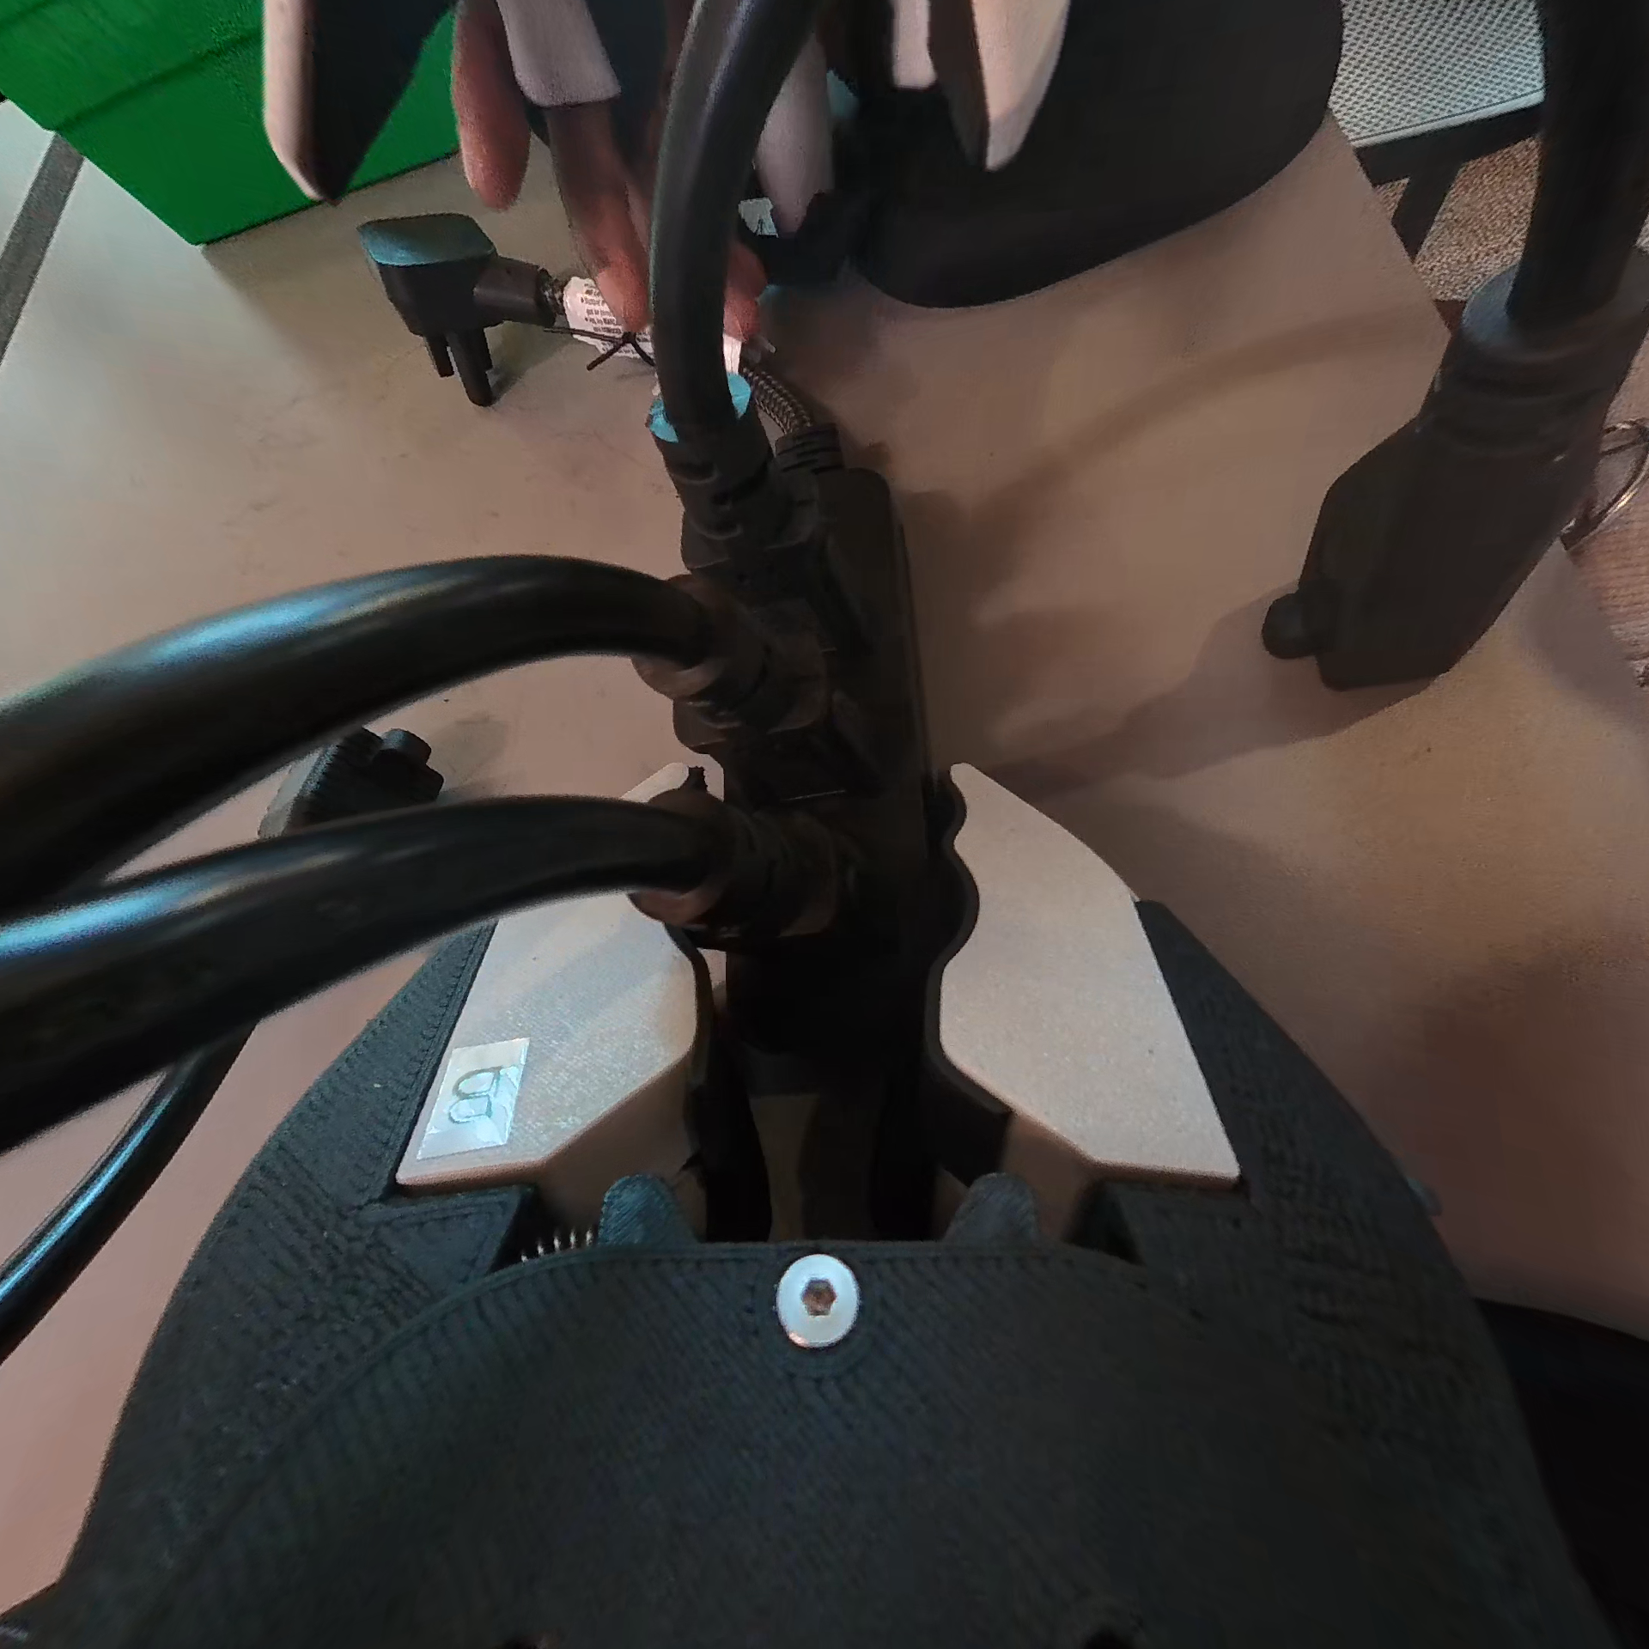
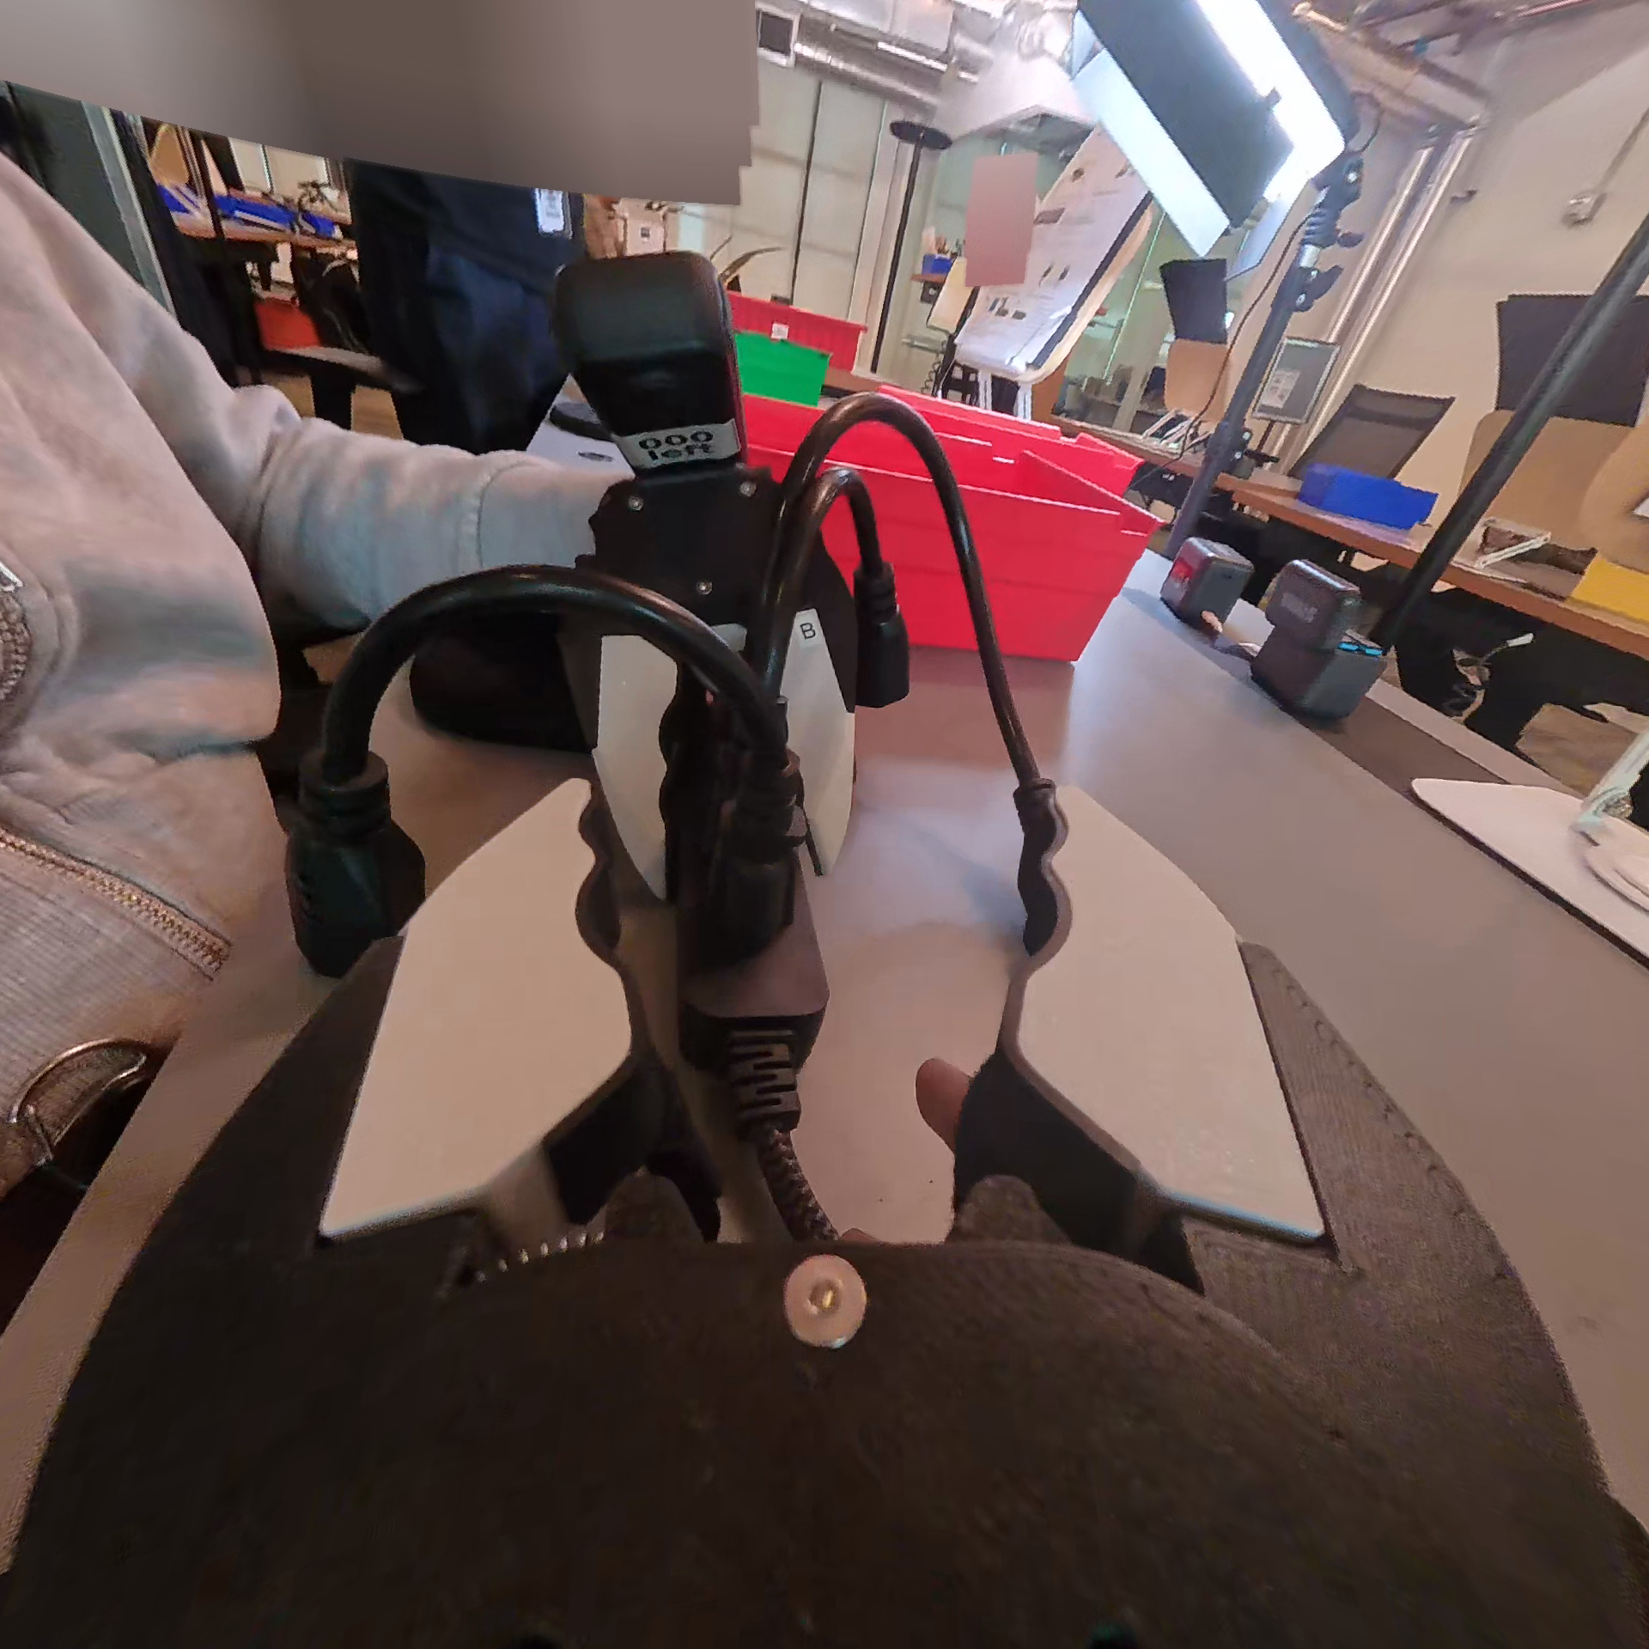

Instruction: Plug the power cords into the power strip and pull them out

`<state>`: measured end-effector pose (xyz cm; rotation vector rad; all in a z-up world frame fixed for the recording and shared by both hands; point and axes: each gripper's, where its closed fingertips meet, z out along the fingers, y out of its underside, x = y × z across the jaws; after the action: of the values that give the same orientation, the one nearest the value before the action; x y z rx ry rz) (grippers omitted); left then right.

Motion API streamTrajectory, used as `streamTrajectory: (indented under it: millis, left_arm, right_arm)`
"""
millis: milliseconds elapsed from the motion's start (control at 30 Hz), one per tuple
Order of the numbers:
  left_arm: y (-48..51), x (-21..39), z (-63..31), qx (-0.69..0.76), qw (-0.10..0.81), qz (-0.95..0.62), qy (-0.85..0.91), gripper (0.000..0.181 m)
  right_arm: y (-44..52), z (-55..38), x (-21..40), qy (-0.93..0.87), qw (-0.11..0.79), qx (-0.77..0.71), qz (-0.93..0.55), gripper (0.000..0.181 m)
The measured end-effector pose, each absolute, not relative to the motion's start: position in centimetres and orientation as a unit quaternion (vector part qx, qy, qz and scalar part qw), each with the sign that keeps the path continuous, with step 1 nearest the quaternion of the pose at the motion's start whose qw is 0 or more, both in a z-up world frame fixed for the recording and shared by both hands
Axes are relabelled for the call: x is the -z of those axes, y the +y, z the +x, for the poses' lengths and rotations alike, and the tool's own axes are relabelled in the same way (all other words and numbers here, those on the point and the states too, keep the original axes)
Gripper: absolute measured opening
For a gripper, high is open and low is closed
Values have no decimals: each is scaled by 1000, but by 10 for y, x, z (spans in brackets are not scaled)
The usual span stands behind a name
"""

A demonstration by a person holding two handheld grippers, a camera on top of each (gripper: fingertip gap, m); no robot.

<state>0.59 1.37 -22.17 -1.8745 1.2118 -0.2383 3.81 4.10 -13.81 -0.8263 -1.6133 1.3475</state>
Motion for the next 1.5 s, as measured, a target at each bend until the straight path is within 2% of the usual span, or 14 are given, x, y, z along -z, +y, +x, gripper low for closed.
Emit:
streamTrajectory:
  millis: [300,567,967,1100,1200,1367,1433,1500]
  left_arm:
    - [14,221,6,95,434,-752,487,49]
    - [14,221,5,94,435,-752,487,49]
    - [13,220,4,93,440,-741,498,53]
    - [5,220,7,127,423,-743,503,65]
    - [-3,219,10,167,408,-743,503,81]
    - [-13,212,9,216,405,-735,499,113]
    - [-15,207,8,231,412,-728,496,118]
    - [-15,201,8,242,424,-722,491,118]
  right_arm:
    - [37,35,146,-666,428,-516,-326,89]
    - [31,31,160,-706,425,-469,-317,79]
    - [25,30,170,-732,428,-436,-300,78]
    - [29,29,165,-719,441,-441,-307,92]
    - [31,30,159,-706,447,-454,-309,112]
    - [37,36,131,-641,463,-520,-322,135]
    - [42,39,114,-598,469,-559,-331,145]
    - [50,43,98,-556,480,-588,-338,145]
